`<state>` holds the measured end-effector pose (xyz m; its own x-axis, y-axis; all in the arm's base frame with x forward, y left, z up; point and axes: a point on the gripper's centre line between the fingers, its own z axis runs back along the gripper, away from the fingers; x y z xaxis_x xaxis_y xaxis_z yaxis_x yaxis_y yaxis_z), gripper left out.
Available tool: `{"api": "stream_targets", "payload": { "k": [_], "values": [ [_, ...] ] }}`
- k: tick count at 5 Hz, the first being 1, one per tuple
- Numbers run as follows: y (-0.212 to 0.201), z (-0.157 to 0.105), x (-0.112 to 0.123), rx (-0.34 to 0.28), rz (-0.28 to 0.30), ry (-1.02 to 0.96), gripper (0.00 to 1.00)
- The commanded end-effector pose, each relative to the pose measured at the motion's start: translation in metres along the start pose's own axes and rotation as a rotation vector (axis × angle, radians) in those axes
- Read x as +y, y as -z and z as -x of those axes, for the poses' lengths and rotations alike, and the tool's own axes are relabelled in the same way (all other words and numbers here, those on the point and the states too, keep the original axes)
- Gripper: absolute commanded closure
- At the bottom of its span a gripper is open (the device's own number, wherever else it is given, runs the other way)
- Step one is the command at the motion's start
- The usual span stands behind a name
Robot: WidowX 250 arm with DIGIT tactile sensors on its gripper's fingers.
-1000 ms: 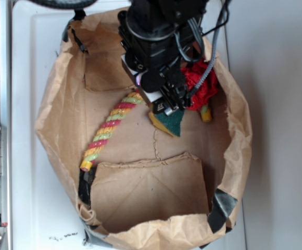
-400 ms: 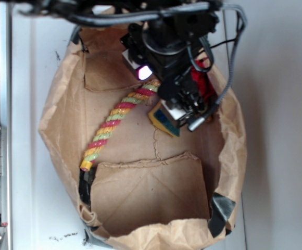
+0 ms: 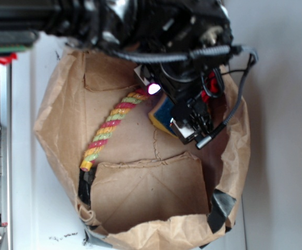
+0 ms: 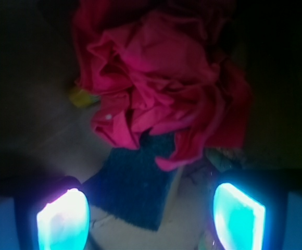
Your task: Grab the green sponge.
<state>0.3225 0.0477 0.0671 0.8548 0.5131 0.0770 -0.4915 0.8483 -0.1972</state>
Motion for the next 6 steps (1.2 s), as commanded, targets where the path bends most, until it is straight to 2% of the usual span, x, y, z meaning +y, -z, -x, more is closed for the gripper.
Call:
{"api": "stream_targets", "payload": {
  "k": [1,4,6],
  "values": [
    [-0.0078,-0.0017,-0.0094,-0.030,0.013,-0.015,0.00],
    [-0.0081,0.0024,-0.0094,0.038,-0.016,-0.069,0.00],
    [-0.0093,0.0023,-0.0098,0.047,-0.025,-0.082,0.00]
  ]
}}
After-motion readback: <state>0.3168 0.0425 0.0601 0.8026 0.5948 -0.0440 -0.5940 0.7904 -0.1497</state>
